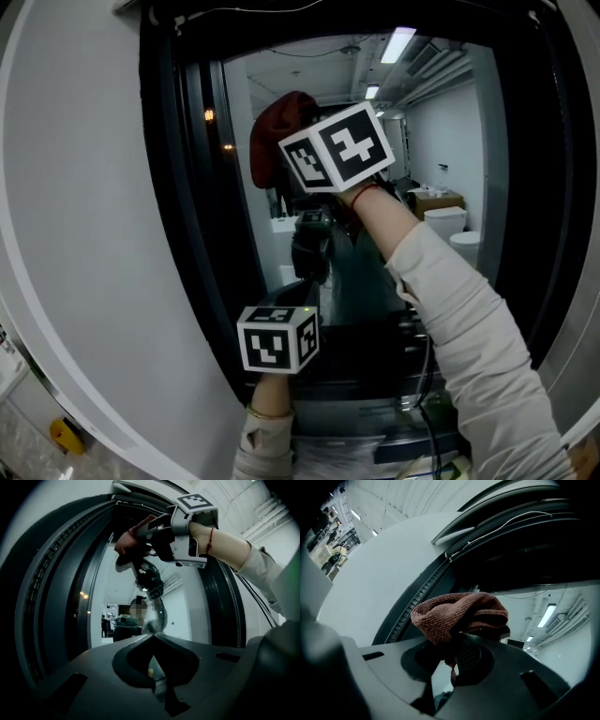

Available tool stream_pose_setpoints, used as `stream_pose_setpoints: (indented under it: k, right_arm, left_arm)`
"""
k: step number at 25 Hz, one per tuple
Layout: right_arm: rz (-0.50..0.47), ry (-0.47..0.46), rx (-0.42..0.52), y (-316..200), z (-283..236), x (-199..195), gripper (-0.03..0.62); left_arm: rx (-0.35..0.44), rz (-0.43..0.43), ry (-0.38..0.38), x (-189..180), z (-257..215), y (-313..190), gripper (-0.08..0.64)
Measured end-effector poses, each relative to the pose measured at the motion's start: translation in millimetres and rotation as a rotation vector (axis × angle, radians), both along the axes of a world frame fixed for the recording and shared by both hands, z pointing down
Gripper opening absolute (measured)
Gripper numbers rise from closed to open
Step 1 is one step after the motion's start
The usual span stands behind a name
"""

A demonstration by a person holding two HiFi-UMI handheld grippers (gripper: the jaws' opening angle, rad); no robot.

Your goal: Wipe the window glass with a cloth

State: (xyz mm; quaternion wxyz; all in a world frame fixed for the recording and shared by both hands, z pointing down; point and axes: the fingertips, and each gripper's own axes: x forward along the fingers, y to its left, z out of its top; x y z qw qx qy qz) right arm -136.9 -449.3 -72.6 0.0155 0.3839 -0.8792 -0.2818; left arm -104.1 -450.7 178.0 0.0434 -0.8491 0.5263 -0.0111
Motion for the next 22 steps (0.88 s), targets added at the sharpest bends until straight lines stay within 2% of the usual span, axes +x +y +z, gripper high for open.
stream_pose_setpoints:
  k: [14,22]
  right_arm:
    - [0.175,0.010,0.002,2,8,104,0.043]
    - [0.288,-0.024,-0.015,9,14,175,0.043]
  left_arm:
    - [0.003,0.074,0.006,41,10,12,0.005]
    - [-0.018,0.132,0.001,72,28,20,0.005]
